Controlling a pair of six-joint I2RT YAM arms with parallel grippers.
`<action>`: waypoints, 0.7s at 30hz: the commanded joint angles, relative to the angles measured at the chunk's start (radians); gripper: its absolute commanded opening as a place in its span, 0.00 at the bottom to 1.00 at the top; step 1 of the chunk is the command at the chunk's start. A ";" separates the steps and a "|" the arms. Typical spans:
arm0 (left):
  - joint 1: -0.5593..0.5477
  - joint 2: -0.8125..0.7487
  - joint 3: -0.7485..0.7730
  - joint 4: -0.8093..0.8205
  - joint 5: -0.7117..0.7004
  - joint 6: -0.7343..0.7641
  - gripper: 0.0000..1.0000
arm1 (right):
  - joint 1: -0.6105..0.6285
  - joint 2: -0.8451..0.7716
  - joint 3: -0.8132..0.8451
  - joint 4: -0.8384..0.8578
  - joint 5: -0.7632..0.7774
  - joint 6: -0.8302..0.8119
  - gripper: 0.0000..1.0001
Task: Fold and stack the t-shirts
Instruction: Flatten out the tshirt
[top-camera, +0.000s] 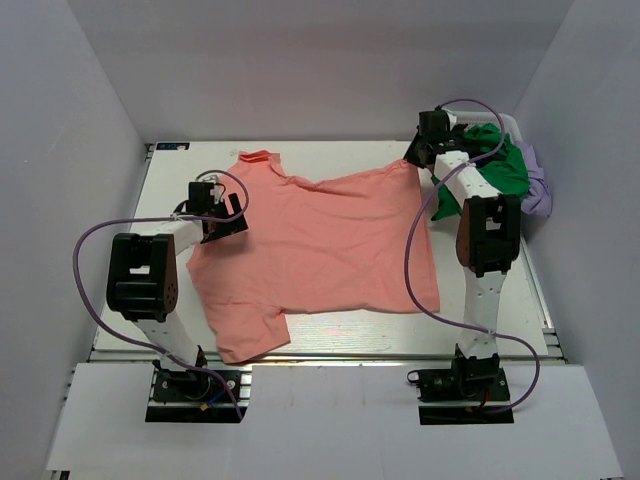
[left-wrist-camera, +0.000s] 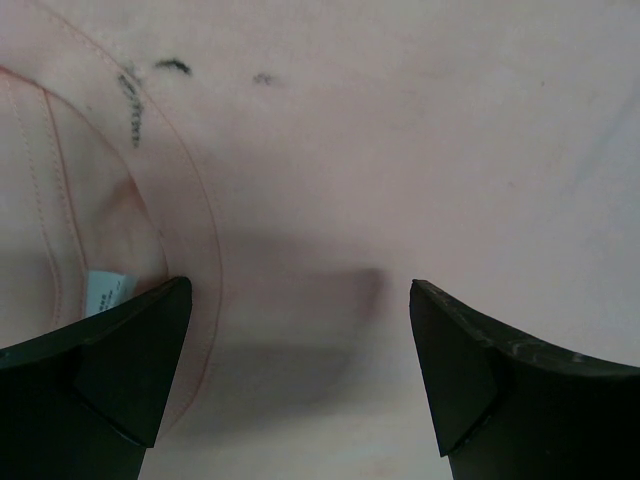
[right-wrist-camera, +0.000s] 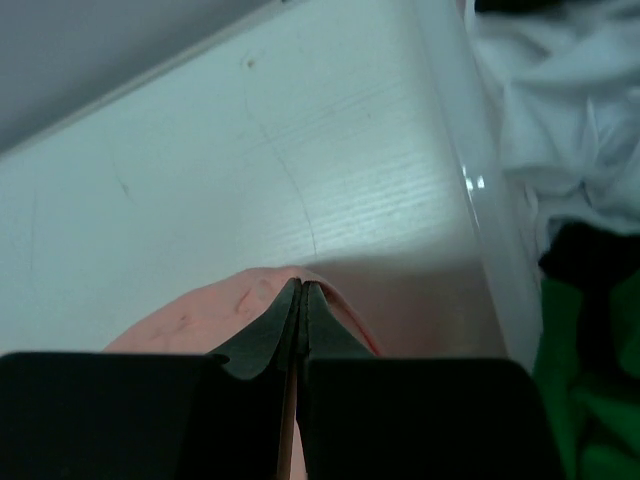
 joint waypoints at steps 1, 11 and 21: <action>0.006 0.009 0.055 -0.009 -0.043 0.018 1.00 | -0.013 0.076 0.126 0.019 0.032 0.026 0.00; 0.024 0.019 0.075 -0.029 -0.081 0.037 1.00 | -0.013 0.118 0.170 0.050 0.096 0.069 0.24; 0.024 0.029 0.170 0.025 -0.006 0.048 1.00 | 0.019 0.058 0.137 0.197 -0.357 -0.221 0.90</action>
